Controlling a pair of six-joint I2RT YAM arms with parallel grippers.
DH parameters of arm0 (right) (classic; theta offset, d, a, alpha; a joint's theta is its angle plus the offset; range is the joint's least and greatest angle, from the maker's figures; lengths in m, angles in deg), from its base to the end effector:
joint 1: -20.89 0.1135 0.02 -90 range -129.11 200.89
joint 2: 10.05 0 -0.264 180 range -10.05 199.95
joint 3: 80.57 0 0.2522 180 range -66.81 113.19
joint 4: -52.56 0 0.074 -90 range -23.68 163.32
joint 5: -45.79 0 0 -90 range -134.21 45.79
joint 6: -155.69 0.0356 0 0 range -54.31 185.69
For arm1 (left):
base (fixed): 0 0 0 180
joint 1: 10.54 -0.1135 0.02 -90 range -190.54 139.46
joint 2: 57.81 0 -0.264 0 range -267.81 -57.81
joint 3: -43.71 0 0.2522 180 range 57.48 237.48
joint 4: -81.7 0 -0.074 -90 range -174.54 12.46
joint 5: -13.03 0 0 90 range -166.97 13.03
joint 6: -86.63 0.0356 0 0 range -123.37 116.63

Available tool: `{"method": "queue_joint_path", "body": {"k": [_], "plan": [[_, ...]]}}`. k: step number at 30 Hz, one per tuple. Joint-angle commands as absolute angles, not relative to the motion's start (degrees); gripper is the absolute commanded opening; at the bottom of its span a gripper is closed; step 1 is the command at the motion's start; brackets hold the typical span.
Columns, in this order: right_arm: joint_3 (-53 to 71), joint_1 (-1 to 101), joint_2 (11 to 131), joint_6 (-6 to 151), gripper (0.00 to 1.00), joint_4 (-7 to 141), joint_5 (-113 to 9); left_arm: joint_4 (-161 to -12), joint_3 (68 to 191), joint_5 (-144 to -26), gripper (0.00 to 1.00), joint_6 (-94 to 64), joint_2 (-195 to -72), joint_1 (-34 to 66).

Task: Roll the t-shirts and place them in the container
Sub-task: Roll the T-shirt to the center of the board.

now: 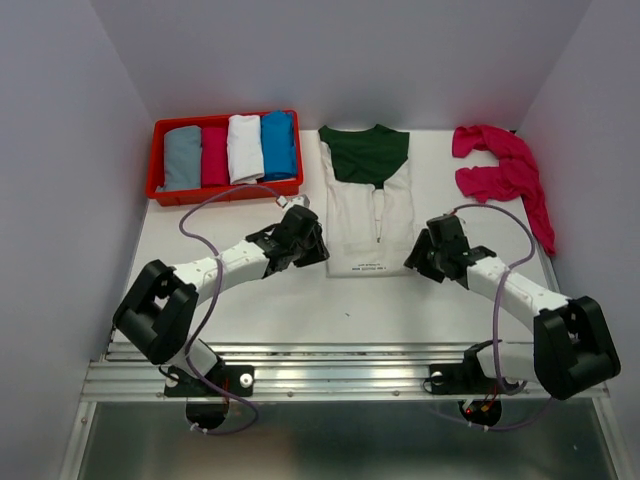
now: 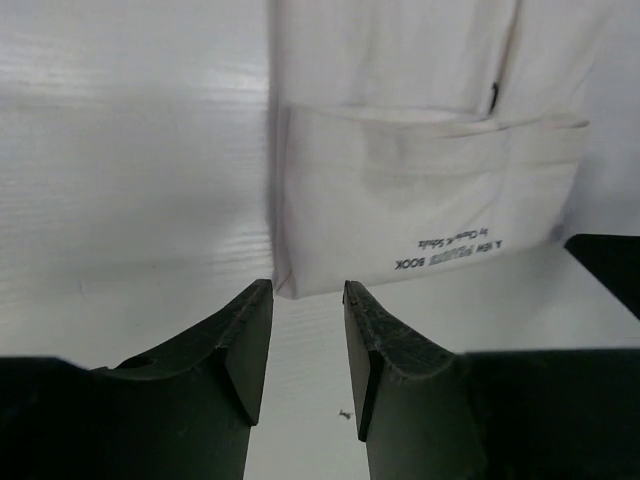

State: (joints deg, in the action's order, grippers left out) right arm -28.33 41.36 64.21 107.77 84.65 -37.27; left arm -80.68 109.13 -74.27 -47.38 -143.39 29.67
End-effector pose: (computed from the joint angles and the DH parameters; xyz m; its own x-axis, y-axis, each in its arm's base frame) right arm 0.2322 0.0821 0.1845 -0.7515 0.4296 -0.5007 0.3002 0.8985 0.3202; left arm 0.2477 -0.2072 0.2227 -0.7648 -0.2622 -0.5885 0.1183 0.8407 -0.5284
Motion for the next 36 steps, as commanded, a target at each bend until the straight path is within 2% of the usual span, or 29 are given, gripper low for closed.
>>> {"method": "queue_joint_path", "body": {"k": [1, 16, 23, 27, 28, 30, 31, 32, 33, 36], "plan": [[-32.79, 37.77, 57.81, 110.42, 0.58, 80.91, -41.13, -79.88, 107.14, -73.46, 0.46, -51.35, -144.64, 30.42], [-36.4, 35.04, 62.55, 111.3, 0.53, 74.05, -46.41, -94.9, 98.88, -82.33, 0.55, -58.12, -147.81, 30.51], [-37.1, 35.04, 62.99, 111.48, 0.45, 73.61, -46.06, -96.75, 99.66, -83.74, 0.52, -58.12, -151.23, 30.51], [-37.54, 35.04, 63.07, 111.66, 0.38, 73.18, -45.97, -96.49, 100.19, -83.22, 0.44, -58.12, -151.85, 30.51], [-37.63, 35.04, 63.07, 111.66, 0.36, 73.09, -45.97, -96.32, 100.36, -82.87, 0.37, -58.04, -152.03, 30.51], [-37.63, 35.04, 63.42, 111.66, 0.24, 72.82, -46.06, -95.53, 100.98, -82.42, 0.27, -57.95, -152.38, 30.51], [-37.72, 35.04, 63.34, 111.57, 0.19, 72.82, -46.06, -95.26, 101.24, -81.99, 0.14, -57.95, -152.47, 30.51], [-37.81, 35.04, 63.08, 111.57, 0.06, 72.82, -46.23, -94.65, 101.59, -81.81, 0.08, -57.77, -152.55, 30.51], [-37.98, 35.04, 62.81, 111.57, 0.01, 72.82, -46.32, -94.38, 101.77, -81.72, 0.0, -57.77, -152.47, 30.51], [-38.94, 35.04, 60.36, 111.39, 0.01, 73.17, -47.11, -93.59, 102.04, -81.72, 0.0, -57.33, -151.77, 30.51]]}}
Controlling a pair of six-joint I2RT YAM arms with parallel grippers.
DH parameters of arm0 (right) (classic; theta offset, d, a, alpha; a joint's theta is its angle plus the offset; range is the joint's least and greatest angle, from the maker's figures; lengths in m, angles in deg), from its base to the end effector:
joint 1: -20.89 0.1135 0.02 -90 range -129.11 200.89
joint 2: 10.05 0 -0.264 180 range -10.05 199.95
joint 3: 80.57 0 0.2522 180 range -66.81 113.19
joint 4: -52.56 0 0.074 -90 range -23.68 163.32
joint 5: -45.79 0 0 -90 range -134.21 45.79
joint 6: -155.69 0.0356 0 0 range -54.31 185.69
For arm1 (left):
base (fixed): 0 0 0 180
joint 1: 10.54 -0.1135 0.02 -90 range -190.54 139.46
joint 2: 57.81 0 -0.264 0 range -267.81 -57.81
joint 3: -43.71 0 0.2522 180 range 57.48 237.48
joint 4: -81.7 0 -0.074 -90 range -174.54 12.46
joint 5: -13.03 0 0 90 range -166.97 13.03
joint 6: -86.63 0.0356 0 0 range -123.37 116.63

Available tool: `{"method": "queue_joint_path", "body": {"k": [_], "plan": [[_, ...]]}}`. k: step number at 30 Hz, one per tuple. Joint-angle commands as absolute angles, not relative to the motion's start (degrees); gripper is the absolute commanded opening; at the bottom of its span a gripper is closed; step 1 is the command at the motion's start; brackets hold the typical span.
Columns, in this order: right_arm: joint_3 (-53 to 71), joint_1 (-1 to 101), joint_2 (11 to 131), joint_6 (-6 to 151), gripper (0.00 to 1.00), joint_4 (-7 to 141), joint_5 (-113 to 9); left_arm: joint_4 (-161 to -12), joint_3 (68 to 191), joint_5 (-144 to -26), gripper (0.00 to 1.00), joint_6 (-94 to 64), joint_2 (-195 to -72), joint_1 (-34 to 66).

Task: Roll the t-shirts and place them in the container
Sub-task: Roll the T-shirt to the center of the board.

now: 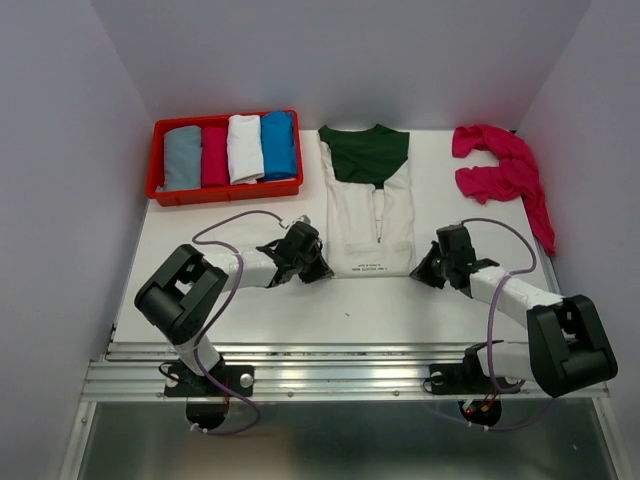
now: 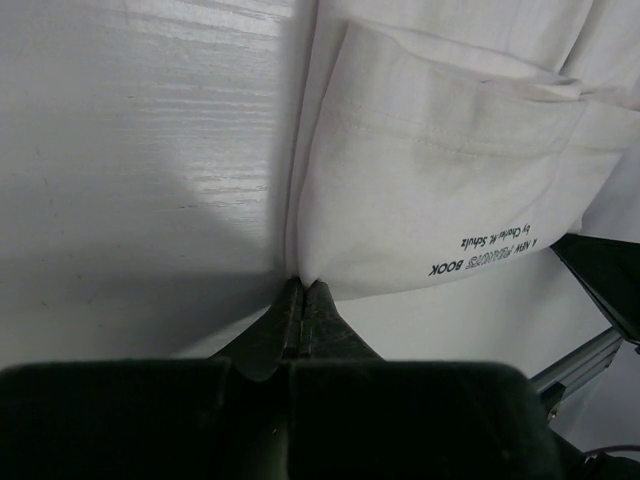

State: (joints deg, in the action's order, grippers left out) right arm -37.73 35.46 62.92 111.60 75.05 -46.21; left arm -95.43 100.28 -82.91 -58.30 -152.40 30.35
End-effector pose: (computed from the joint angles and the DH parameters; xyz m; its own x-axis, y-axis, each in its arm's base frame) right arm 0.2197 0.0584 0.1523 -0.7304 0.5518 -0.4025 0.3632 0.8129 0.4553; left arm 0.2414 -0.2139 0.1497 -0.8656 -0.3273 -0.3789 0.0031 0.7533 -0.6576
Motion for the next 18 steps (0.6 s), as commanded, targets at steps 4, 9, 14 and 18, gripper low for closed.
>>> {"method": "queue_joint_path", "body": {"k": [4, 9, 14, 18], "plan": [[-41.14, 35.04, 56.05, 111.65, 0.01, 74.66, -49.83, -91.66, 101.16, -81.81, 0.0, -56.98, -149.4, 30.68], [-44.66, 35.04, 48.32, 113.67, 0.01, 79.22, -51.68, -88.85, 98.79, -81.46, 0.0, -57.42, -144.65, 32.09], [-48.0, 35.57, 39.28, 116.48, 0.01, 84.15, -55.98, -85.43, 97.21, -79.97, 0.0, -59.44, -139.48, 35.94], [-47.57, 35.57, 33.29, 117.28, 0.01, 88.63, -55.12, -81.65, 97.03, -77.59, 0.0, -61.81, -135.95, 38.85]]}}
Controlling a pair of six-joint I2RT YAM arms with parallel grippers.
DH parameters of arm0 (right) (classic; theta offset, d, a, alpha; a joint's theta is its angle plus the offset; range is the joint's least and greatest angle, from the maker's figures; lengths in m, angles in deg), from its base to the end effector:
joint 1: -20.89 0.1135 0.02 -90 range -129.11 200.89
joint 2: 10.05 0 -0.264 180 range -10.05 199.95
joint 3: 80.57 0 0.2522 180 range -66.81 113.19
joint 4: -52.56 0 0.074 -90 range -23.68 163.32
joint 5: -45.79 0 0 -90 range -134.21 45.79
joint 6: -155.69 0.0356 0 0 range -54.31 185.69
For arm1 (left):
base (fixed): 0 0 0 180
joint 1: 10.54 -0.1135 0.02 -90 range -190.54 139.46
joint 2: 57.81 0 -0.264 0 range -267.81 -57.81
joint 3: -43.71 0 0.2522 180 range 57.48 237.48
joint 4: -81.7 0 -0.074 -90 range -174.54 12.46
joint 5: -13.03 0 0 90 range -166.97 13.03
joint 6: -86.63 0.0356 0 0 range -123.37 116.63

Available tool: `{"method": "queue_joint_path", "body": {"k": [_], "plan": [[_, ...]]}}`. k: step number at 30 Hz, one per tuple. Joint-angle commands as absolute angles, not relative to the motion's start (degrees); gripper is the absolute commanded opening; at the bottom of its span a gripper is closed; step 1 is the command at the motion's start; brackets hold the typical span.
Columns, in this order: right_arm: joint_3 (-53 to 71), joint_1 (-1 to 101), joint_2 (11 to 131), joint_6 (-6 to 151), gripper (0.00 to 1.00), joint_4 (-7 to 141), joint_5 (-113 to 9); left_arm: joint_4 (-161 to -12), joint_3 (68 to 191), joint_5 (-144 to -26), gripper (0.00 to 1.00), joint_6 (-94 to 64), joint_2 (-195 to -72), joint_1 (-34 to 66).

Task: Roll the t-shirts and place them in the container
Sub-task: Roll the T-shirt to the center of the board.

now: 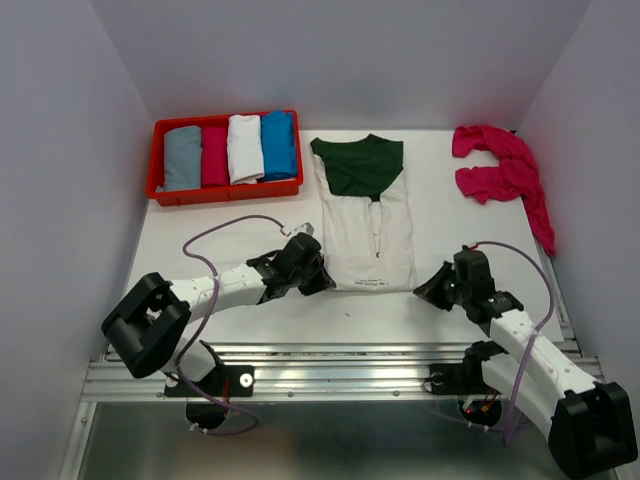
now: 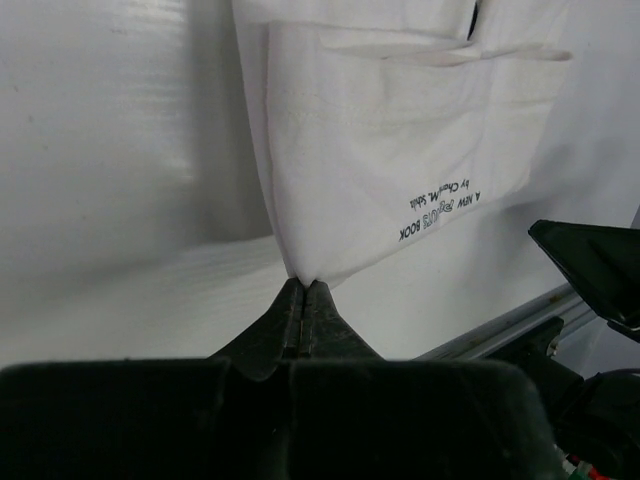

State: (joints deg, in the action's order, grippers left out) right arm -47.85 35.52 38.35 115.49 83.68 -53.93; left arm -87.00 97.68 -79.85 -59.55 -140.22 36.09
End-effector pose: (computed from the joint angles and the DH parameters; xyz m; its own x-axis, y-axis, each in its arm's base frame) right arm 0.1554 0.0468 0.1632 -0.7308 0.5873 -0.3478 0.3059 0.7374 0.6023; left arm 0.1986 -0.2129 0.1850 -0.8696 -0.2878 -0.4013 0.0541 0.7522 -0.6567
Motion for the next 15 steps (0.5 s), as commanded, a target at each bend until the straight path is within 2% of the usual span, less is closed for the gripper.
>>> {"method": "queue_joint_path", "body": {"k": [1, 10, 12, 13, 15], "plan": [[-47.04, 35.57, 32.41, 117.11, 0.01, 90.99, -54.67, -80.85, 97.11, -77.07, 0.0, -62.08, -135.42, 39.12], [-44.22, 35.57, 31.87, 114.12, 0.01, 95.24, -51.24, -77.86, 98.17, -73.98, 0.0, -62.61, -133.22, 39.56], [-45.45, 35.57, 32.4, 114.38, 0.13, 93.05, -52.55, -77.59, 98.43, -74.25, 0.0, -62.26, -134.27, 39.65], [-46.06, 35.57, 32.66, 114.55, 0.15, 92.08, -53.26, -77.59, 98.35, -74.34, 0.0, -62.25, -134.62, 39.65], [-47.3, 35.57, 34.42, 114.56, 0.3, 89.36, -55.1, -77.86, 98.17, -74.69, 0.0, -62.08, -135.33, 39.65]]}}
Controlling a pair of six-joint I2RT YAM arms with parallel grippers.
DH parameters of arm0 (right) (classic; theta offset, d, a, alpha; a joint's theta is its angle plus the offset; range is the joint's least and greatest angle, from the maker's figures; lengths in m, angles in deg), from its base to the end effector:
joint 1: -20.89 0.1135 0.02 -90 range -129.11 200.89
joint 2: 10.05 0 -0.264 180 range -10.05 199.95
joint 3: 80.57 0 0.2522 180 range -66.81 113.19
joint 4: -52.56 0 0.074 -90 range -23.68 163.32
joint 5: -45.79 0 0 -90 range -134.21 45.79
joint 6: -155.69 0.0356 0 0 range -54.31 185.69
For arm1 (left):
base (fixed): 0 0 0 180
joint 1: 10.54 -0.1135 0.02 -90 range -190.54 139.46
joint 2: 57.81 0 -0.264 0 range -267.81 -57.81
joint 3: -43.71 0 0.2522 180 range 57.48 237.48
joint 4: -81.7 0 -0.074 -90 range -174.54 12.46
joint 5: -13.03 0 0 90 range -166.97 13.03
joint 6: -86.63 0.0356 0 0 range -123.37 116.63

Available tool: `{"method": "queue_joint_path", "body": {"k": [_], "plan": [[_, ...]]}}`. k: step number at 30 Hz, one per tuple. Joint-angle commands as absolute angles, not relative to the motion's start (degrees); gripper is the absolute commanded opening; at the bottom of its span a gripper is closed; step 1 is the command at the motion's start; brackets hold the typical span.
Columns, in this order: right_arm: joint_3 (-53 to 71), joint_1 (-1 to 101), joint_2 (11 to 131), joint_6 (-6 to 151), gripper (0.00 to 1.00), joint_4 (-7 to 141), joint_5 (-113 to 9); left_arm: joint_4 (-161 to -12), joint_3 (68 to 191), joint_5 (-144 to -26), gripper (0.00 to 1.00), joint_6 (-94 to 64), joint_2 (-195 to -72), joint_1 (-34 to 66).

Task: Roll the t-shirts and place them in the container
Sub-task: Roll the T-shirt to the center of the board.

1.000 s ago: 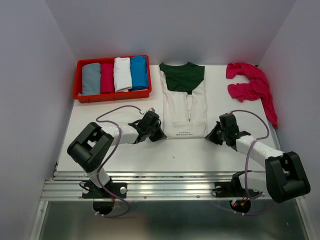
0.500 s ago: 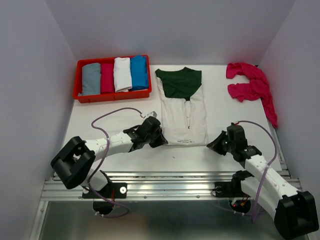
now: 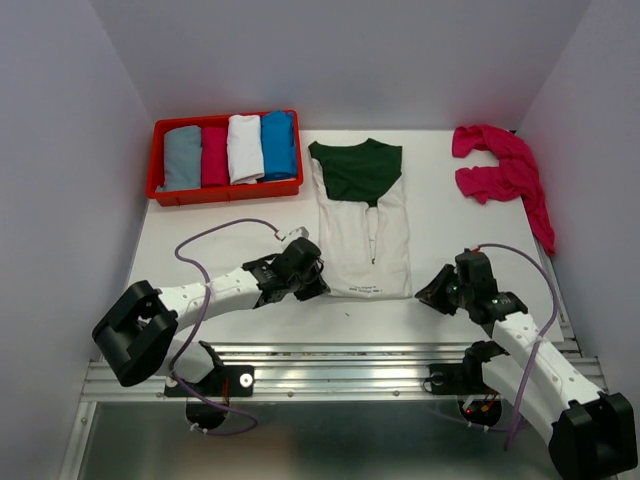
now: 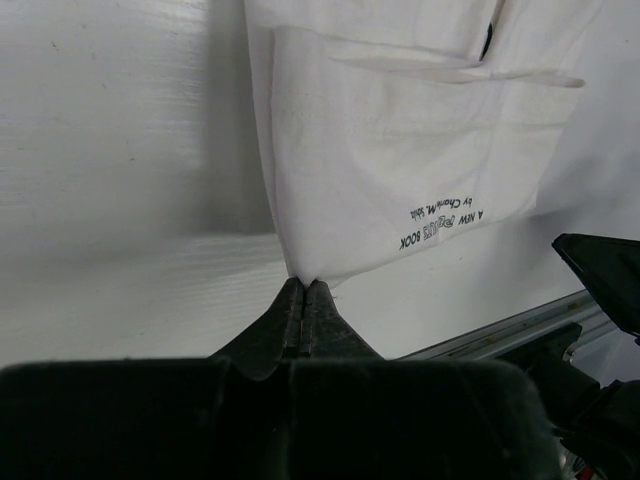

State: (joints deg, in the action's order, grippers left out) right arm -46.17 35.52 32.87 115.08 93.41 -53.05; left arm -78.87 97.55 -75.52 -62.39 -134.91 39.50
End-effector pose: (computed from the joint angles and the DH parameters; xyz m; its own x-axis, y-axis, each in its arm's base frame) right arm 0.1410 0.0425 0.1731 -0.7409 0.5819 -0.3353 0.3320 0.7514 0.5703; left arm 0.1762 -0.2089 0.1969 -0.8709 -0.2952 -0.3931 0.0149 0.7834 -0.6213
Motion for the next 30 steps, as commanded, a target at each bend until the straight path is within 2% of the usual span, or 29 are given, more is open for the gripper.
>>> {"method": "queue_joint_path", "body": {"k": [1, 2, 5, 10, 19, 22, 25, 30], "plan": [[-47.56, 35.57, 35.29, 114.47, 0.34, 88.56, -55.72, -77.86, 98.17, -74.78, 0.0, -61.99, -135.42, 39.65], [-47.65, 35.57, 36.69, 114.29, 0.42, 87.95, -56.16, -77.86, 98.17, -74.86, 0.0, -61.9, -135.5, 39.65], [-48.26, 35.57, 38.11, 114.03, 0.51, 85.66, -57.3, -77.95, 98.26, -74.78, 0.0, -61.73, -135.5, 39.65], [-50.2, 35.57, 43.03, 114.29, 0.5, 79.25, -58.89, -78.21, 98.26, -75.04, 0.0, -61.55, -135.77, 39.65], [-50.2, 35.57, 49.53, 115.26, 0.29, 72.91, -54.76, -78.3, 97.82, -75.04, 0.0, -61.38, -135.07, 39.65], [-50.02, 35.57, 50.24, 115.79, 0.19, 72.73, -53.27, -78.3, 98.08, -74.87, 0.0, -61.2, -134.89, 39.56], [-49.85, 35.57, 49.45, 115.79, 0.03, 73.61, -52.39, -78.04, 98.34, -74.78, 0.0, -61.02, -134.63, 39.56], [-48.97, 35.57, 46.21, 115.26, 0.01, 76.86, -51.77, -77.16, 99.22, -74.51, 0.0, -60.58, -134.28, 39.21]]}}
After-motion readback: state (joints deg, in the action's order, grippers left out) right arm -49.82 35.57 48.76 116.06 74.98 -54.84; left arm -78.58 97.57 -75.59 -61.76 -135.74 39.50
